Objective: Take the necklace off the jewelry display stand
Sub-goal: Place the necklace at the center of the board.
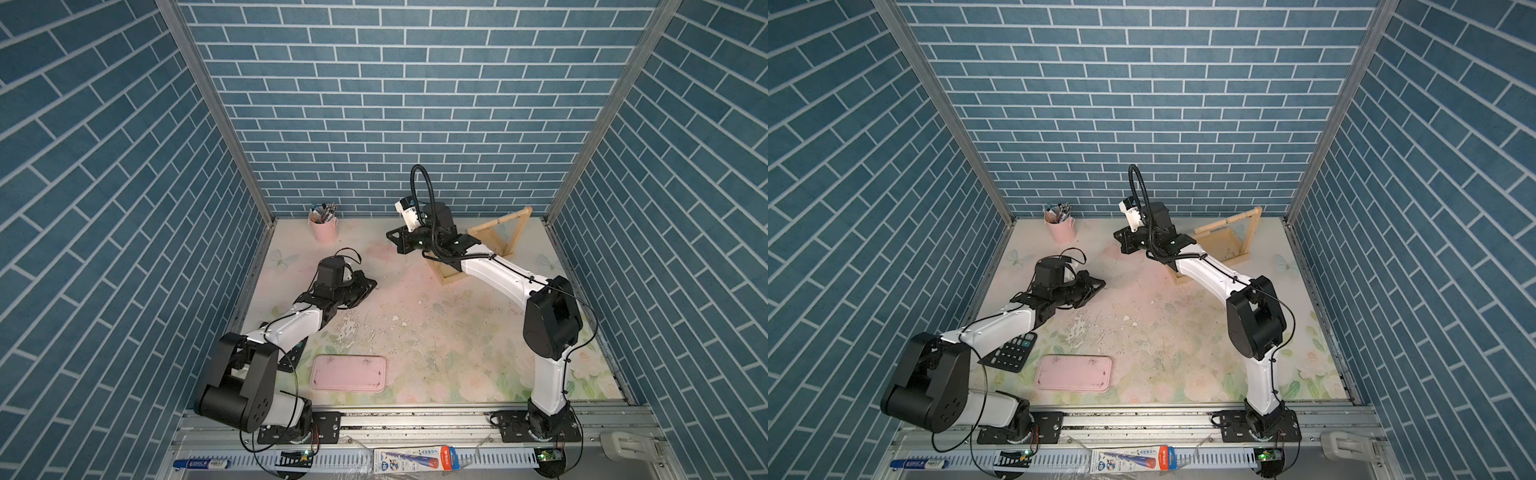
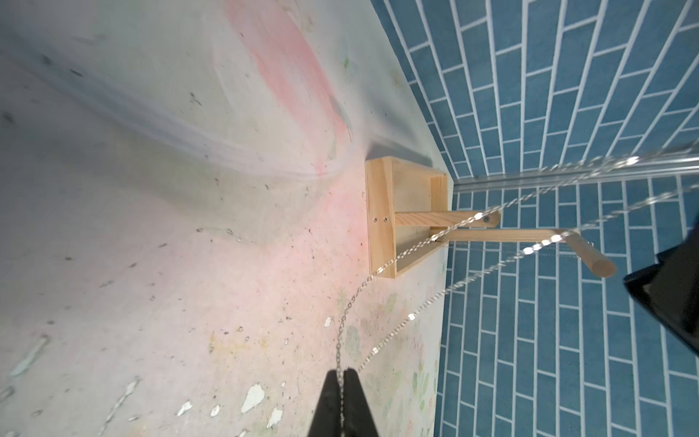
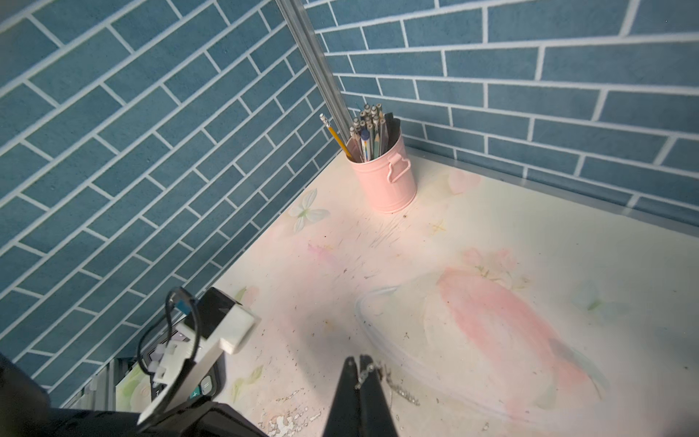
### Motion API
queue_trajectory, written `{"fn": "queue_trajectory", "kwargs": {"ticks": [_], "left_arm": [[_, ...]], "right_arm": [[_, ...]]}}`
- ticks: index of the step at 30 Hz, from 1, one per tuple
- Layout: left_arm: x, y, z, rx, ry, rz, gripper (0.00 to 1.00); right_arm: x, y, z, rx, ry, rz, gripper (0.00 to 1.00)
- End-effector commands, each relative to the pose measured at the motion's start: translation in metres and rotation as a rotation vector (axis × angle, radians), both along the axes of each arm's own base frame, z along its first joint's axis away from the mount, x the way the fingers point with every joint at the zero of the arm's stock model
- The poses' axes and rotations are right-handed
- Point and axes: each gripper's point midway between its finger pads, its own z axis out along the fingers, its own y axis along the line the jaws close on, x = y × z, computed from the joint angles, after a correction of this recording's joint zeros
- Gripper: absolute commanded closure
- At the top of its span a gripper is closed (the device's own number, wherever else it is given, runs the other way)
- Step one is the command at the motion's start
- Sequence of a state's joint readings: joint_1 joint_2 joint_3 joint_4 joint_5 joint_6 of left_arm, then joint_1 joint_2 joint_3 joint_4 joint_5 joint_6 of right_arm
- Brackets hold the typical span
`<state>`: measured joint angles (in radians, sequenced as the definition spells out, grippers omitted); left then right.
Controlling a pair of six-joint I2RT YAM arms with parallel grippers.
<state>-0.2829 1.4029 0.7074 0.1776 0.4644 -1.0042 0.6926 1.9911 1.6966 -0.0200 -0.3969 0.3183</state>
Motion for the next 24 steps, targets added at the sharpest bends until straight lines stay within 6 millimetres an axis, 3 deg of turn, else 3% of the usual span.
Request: {"fn": "queue_trajectory", "kwargs": {"ticks": [1,9,10,11,17,24], "left_arm": [[-0.008,0.026,-0.027,0.071,0.047,0.064,0.98],[-0.018,0.061,-0.051,0.099,0.065,0.157,0.98],[-0.02,0.063,-0.053,0.097,0.068,0.166,0.98],[-0.02,0.065,-0.055,0.095,0.069,0.171,0.98],[-0.024,0.073,-0.069,0.1,0.083,0.21,0.98],[-0.028,0.097,-0.075,0.115,0.09,0.29,0.98]], "right_arm": [[-0.002,0.022,0.001,0.048,0.016,0.05,1.0],[-0.004,0.054,-0.028,0.026,0.054,0.118,1.0],[-0.005,0.057,-0.026,0.03,0.048,0.125,1.0],[-0.003,0.062,-0.04,0.016,0.066,0.133,1.0],[-0.007,0.08,-0.061,0.001,0.079,0.183,1.0],[-0.01,0.104,-0.089,-0.008,0.094,0.226,1.0]]}}
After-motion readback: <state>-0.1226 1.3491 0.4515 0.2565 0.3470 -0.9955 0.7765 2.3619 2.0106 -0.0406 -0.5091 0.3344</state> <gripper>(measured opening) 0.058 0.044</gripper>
